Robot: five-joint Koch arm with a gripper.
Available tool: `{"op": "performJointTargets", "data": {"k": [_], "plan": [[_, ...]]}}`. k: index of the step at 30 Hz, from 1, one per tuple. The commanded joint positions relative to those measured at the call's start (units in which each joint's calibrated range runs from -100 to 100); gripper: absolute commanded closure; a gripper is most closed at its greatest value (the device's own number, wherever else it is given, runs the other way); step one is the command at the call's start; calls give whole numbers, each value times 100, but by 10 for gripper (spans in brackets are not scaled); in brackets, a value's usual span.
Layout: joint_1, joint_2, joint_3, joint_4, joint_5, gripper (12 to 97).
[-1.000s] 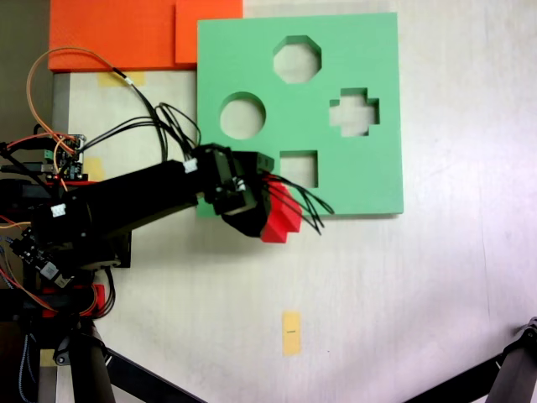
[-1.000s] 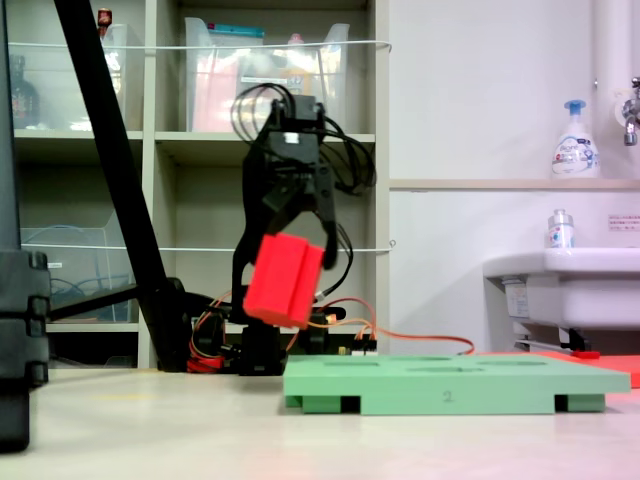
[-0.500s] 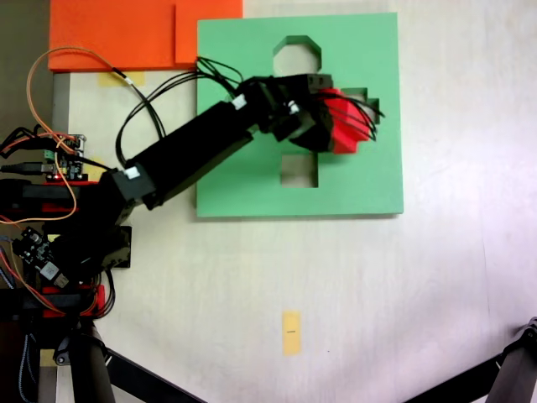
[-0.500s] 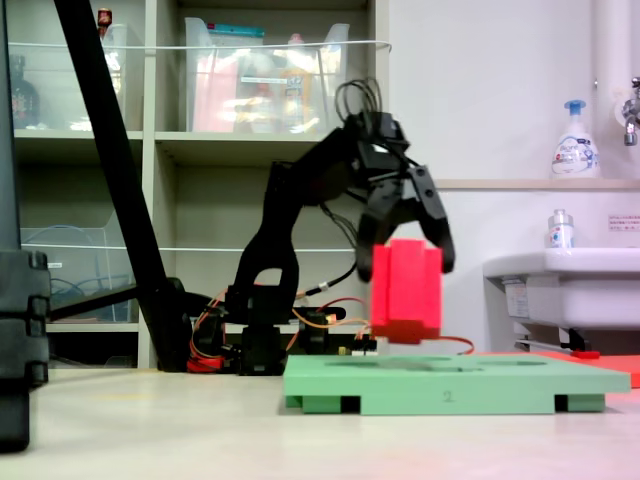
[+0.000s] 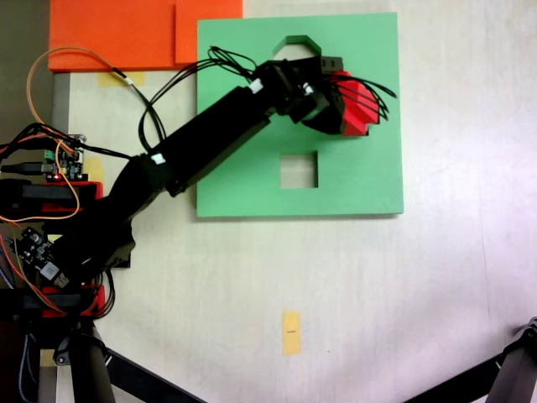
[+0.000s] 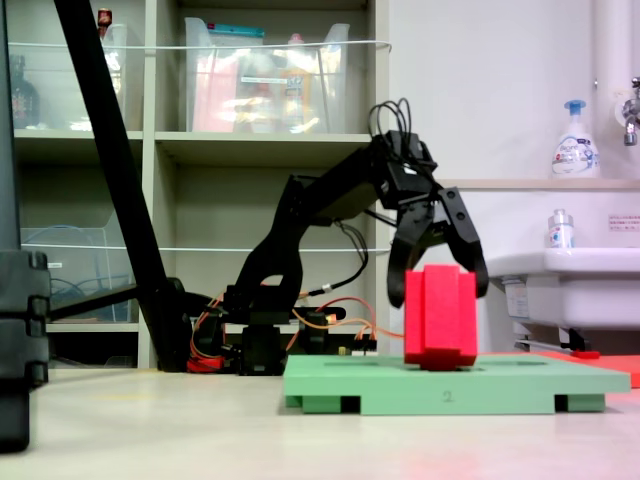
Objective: Put the cross columnar block into the corresponding hole
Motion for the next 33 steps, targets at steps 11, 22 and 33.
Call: {"op": "performJointTargets", "data": {"k": [11, 22, 33], "plan": [[15, 215, 466, -14, -20, 834], [5, 984, 476, 284, -88, 832], [-15, 1179, 496, 670, -801, 829]]}}
